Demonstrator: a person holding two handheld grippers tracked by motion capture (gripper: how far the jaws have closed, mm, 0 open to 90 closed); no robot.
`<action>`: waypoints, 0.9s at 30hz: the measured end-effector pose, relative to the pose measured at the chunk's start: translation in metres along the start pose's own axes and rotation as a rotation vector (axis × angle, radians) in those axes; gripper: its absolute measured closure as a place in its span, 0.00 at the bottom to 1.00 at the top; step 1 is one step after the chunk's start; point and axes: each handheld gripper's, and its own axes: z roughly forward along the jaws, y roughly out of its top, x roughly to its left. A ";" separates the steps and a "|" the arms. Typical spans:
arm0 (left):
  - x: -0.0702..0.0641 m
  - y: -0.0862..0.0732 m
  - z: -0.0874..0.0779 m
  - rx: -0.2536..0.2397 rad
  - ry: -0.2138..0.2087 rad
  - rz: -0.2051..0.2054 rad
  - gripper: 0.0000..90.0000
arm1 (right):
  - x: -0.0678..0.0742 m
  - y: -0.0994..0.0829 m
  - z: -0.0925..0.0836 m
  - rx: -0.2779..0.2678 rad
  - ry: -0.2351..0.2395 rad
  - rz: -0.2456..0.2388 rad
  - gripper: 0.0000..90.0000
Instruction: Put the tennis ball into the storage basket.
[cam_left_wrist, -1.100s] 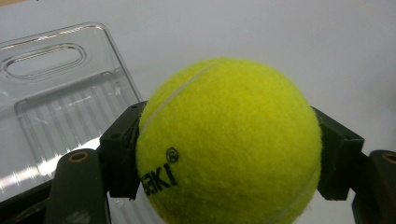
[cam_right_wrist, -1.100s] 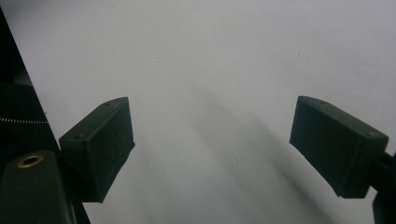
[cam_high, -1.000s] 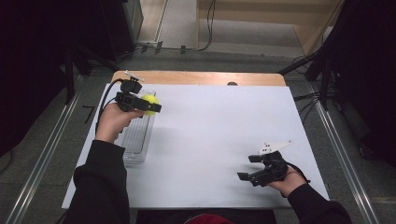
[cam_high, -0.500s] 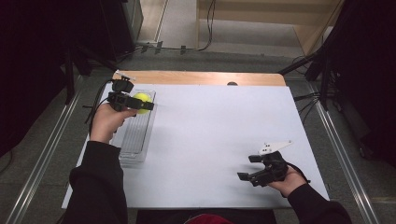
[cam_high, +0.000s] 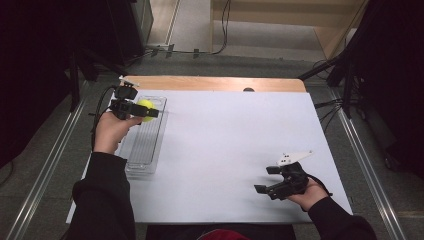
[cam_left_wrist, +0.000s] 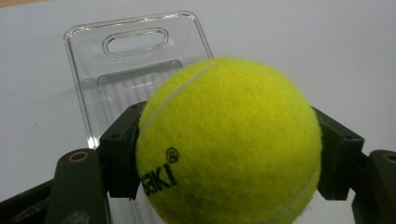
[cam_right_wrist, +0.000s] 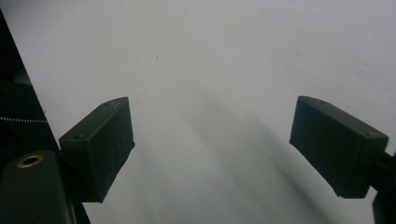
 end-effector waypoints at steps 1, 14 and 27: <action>0.000 0.000 0.000 0.001 0.002 0.000 0.30 | 0.000 0.000 0.000 -0.001 0.000 -0.001 0.13; 0.004 -0.003 0.008 -0.004 0.013 -0.026 0.29 | 0.000 0.000 0.000 -0.003 0.000 -0.004 0.13; 0.009 -0.006 0.020 0.017 0.003 -0.058 0.29 | 0.000 0.000 0.000 -0.003 0.001 -0.004 0.13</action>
